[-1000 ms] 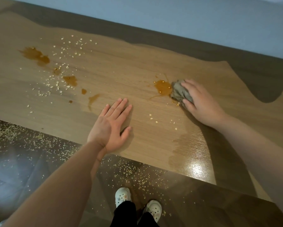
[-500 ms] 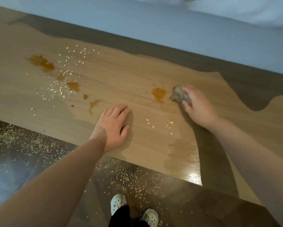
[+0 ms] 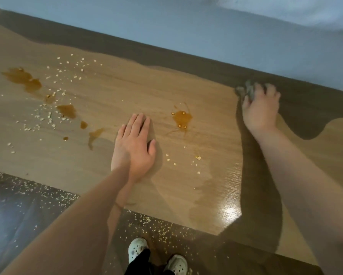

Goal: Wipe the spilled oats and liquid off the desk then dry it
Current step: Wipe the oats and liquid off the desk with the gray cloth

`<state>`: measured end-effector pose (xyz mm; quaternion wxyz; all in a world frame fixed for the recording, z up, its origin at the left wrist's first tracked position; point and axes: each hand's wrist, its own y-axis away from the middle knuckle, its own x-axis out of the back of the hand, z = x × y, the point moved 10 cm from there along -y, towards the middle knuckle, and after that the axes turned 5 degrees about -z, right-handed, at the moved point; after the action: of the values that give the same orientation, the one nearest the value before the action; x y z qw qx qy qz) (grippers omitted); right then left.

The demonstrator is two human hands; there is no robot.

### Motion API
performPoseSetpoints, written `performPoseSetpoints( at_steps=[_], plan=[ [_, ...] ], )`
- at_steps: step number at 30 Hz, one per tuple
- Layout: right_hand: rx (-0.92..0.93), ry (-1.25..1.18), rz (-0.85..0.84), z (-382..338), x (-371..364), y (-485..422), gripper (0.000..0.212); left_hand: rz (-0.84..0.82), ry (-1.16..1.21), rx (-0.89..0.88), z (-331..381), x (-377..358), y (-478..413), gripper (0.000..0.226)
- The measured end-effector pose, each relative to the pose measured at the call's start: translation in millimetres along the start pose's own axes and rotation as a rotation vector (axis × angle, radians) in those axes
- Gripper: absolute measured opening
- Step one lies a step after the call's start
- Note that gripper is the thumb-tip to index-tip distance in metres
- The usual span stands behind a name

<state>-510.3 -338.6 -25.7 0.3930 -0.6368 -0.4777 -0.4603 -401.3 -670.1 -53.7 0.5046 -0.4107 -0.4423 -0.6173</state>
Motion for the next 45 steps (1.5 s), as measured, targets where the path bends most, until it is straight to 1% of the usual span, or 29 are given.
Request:
performPoseSetpoints(
  at_steps=[2,3,5,6,9,10,11,12,13,15,17,18,20,22,24,27,29,30,31,34,35,36,37,39,40,41,42,43,45],
  plan=[
    [-0.124,0.049,0.012,0,-2,-36,0.048,0.013,0.0,-0.003,-1,0,1,0.068],
    [-0.137,0.065,-0.009,-10,-6,-49,0.047,0.017,0.001,-0.003,-1,0,1,0.069],
    [-0.089,0.041,-0.038,-41,-16,-57,0.05,0.023,0.006,0.006,-2,2,0,0.069],
    [-0.013,0.0,-0.064,-63,-22,-50,0.051,0.028,0.009,0.008,-1,2,0,0.069],
    [0.43,-0.042,-0.177,-134,-37,13,0.053,0.026,0.008,0.008,0,3,2,0.07],
    [0.517,-0.058,-0.228,-139,-39,32,0.053,0.015,0.012,0.009,0,2,2,0.07],
    [0.559,-0.077,-0.25,-134,-37,39,0.053,0.002,0.016,0.009,0,1,2,0.071],
    [0.561,-0.088,-0.25,-126,-32,33,0.053,-0.009,0.022,0.009,-1,1,1,0.072],
    [0.522,-0.09,-0.232,-114,-30,17,0.052,-0.016,0.025,0.008,-1,1,0,0.073],
    [0.367,-0.081,-0.188,-94,-31,-28,0.05,-0.027,0.023,0.004,-1,0,0,0.075],
    [0.228,-0.06,-0.185,-92,-37,-64,0.05,-0.029,0.021,0.001,1,0,0,0.076],
    [0.196,-0.031,-0.184,-99,-43,-74,0.05,-0.027,0.025,0.003,1,1,0,0.075],
    [0.222,0.0,-0.188,-123,-54,-75,0.05,-0.025,0.031,0.005,0,1,0,0.075],
    [0.348,-0.077,-0.241,-148,-57,-54,0.052,-0.027,0.025,0.0,0,1,0,0.075],
    [0.519,-0.147,-0.313,-167,-53,-16,0.053,-0.02,0.024,-0.011,0,1,0,0.076],
    [0.785,-0.087,-0.438,-173,-50,54,0.058,-0.021,0.024,-0.011,1,1,0,0.077],
    [0.906,-0.018,-0.478,-167,-49,72,0.059,-0.015,0.021,-0.007,0,1,-1,0.076],
    [0.905,0.003,-0.475,-164,-49,65,0.058,-0.01,0.022,-0.005,1,1,0,0.075],
    [0.864,0.008,-0.46,-160,-51,50,0.057,-0.003,0.025,-0.003,1,2,0,0.074],
    [0.586,-0.094,-0.37,-153,-51,7,0.057,0.013,0.032,0.004,0,2,2,0.073],
    [0.534,-0.125,-0.345,-155,-52,9,0.057,0.013,0.03,0.004,0,1,1,0.073],
    [0.549,-0.137,-0.335,-162,-52,21,0.057,0.013,0.029,0.004,-1,1,1,0.074],
    [0.629,-0.147,-0.352,-170,-54,44,0.057,0.014,0.028,0.001,-1,1,1,0.074],
    [0.874,-0.156,-0.432,-179,-54,102,0.056,0.021,0.02,-0.001,-1,0,1,0.073],
    [0.967,-0.145,-0.493,-175,-52,125,0.056,0.023,0.016,0.0,-2,0,1,0.072],
    [1.018,-0.126,-0.53,-165,-49,132,0.056,0.025,0.014,0.001,-2,0,1,0.071],
    [1.017,-0.098,-0.535,-156,-46,123,0.055,0.027,0.019,0.003,-2,1,1,0.07],
    [0.956,-0.06,-0.508,-145,-46,102,0.056,0.029,0.026,0.007,-2,1,1,0.069],
    [0.726,-0.028,-0.433,-125,-45,48,0.056,0.028,0.035,0.009,-2,2,1,0.068]
  ],
)
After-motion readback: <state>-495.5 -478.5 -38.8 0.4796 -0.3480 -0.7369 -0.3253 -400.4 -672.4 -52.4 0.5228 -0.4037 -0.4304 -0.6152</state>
